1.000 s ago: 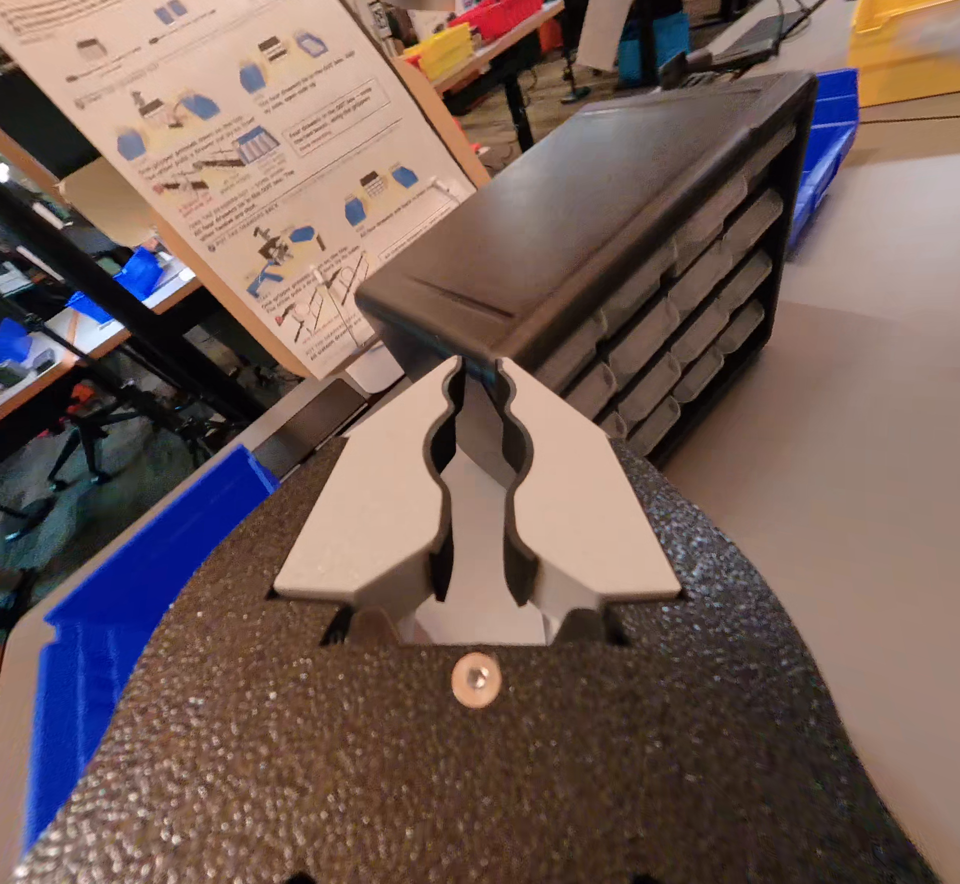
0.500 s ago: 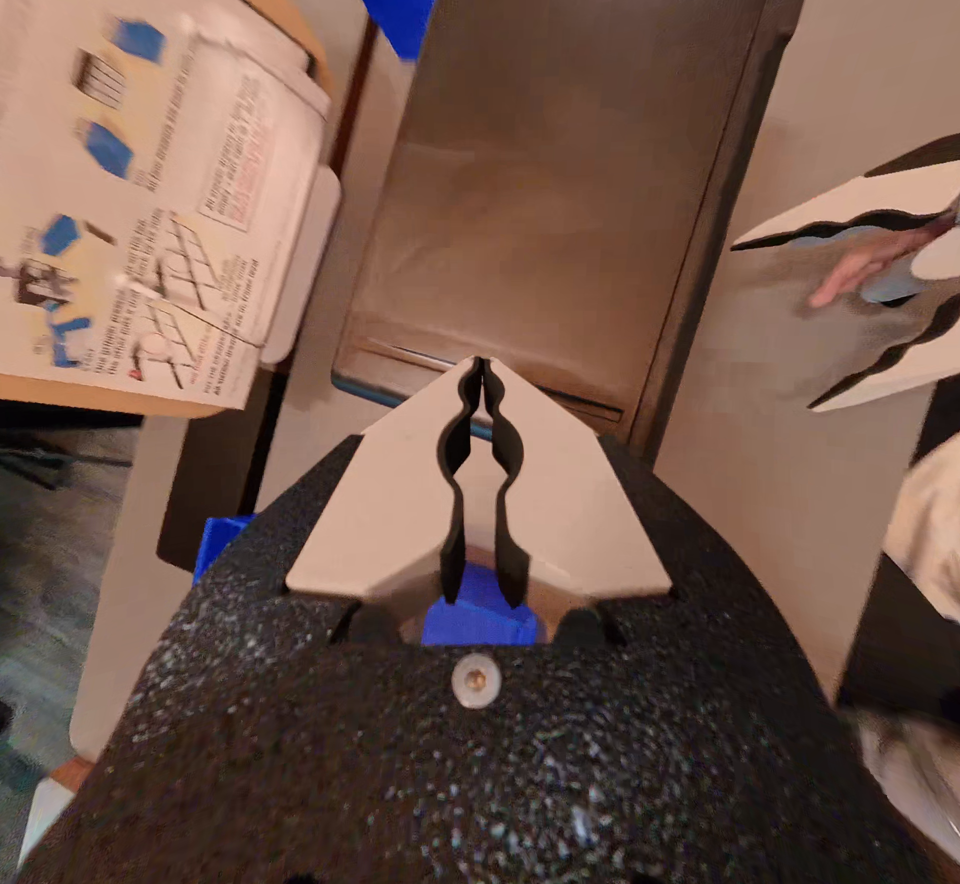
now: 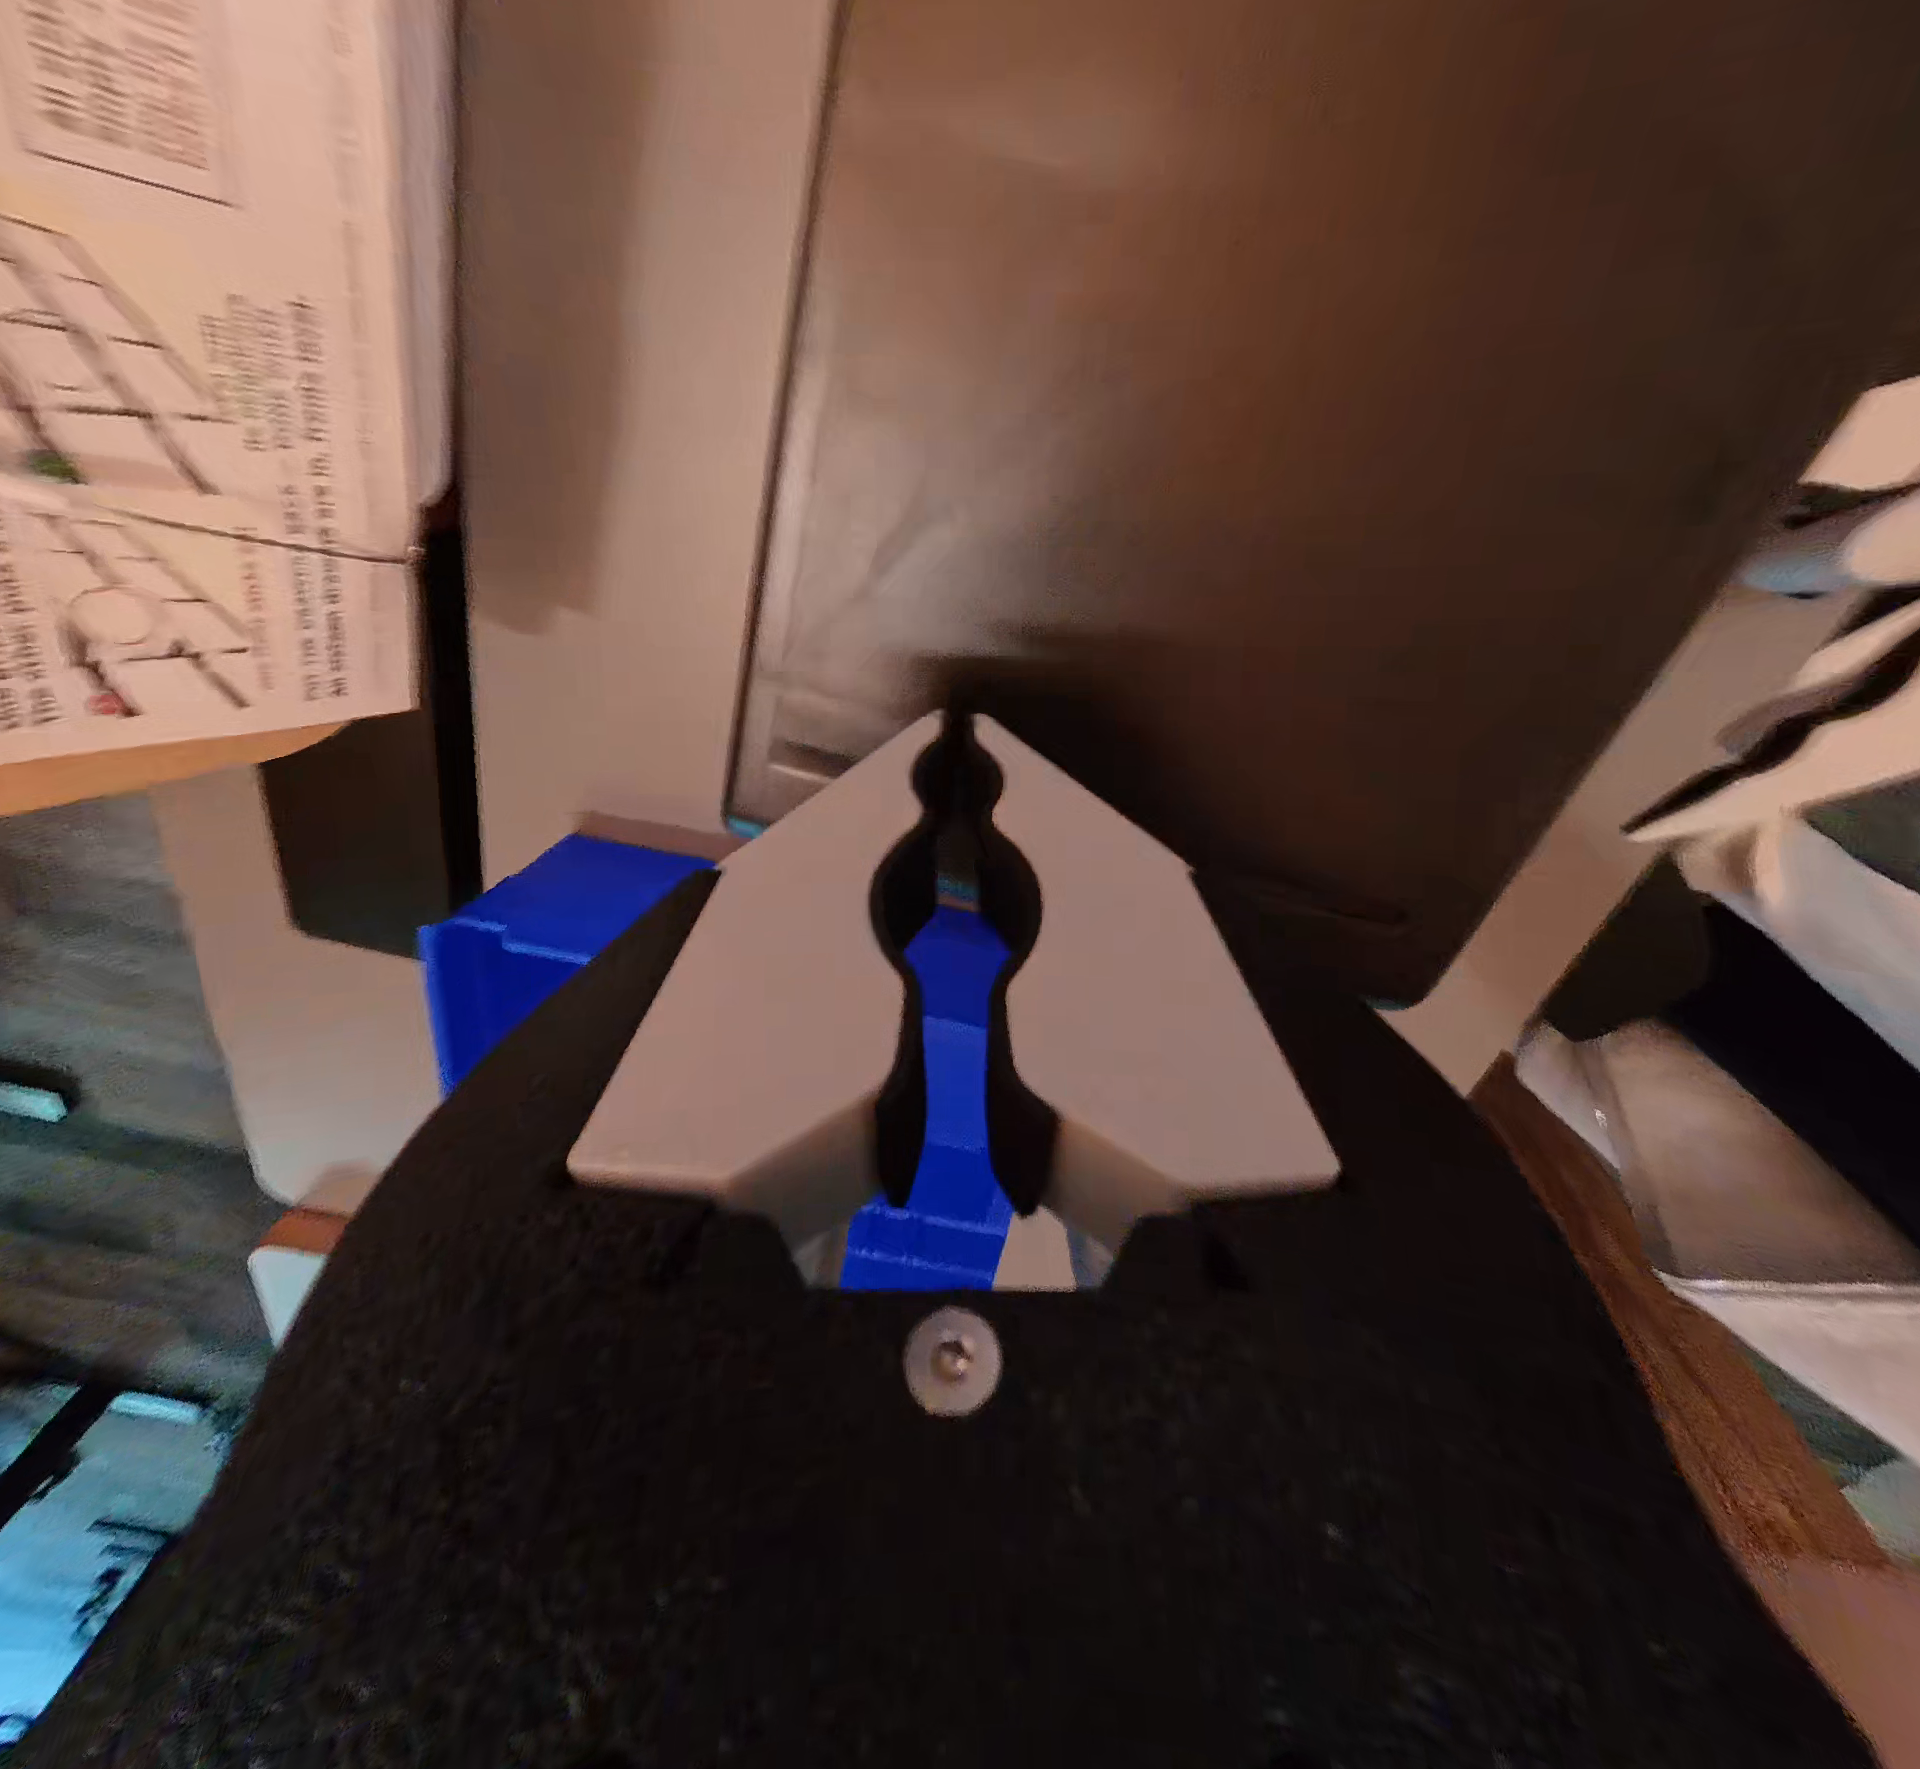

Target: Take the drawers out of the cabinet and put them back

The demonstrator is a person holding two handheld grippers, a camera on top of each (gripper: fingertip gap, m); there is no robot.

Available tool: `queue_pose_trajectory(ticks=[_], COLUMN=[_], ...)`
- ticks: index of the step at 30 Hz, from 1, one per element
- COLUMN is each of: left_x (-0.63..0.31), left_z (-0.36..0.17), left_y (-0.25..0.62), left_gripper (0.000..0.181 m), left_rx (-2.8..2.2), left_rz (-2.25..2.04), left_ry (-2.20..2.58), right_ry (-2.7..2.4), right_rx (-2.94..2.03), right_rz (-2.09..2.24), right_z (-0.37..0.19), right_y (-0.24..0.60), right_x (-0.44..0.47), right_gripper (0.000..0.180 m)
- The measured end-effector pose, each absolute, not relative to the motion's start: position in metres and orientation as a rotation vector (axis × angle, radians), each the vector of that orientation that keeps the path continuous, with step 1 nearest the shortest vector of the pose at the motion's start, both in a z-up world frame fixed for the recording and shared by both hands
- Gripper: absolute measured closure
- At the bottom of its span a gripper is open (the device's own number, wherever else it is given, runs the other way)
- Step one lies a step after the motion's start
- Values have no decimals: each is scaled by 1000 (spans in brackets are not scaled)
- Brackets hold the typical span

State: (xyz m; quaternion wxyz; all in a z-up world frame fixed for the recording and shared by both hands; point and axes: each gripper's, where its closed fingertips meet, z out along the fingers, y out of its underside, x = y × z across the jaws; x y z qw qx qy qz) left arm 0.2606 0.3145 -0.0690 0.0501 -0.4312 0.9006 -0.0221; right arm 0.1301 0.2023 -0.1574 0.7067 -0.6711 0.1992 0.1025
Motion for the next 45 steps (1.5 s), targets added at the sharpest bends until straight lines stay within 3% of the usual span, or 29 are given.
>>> queue_pose_trajectory(ticks=[10,17,45], left_x=[263,263,264], left_z=[-70,-70,-70], left_y=[313,313,313], left_gripper=[181,181,181], left_rx=[-1383,-1297,-1246], left_rz=[-29,229,371], left_ry=[2772,2794,2811], right_ry=[680,797,933], right_rx=[-1185,-1087,-957], right_rz=[654,661,788], right_z=[-150,-155,-169], right_y=[220,226,246], right_x=[123,143,171], right_gripper=[126,161,180])
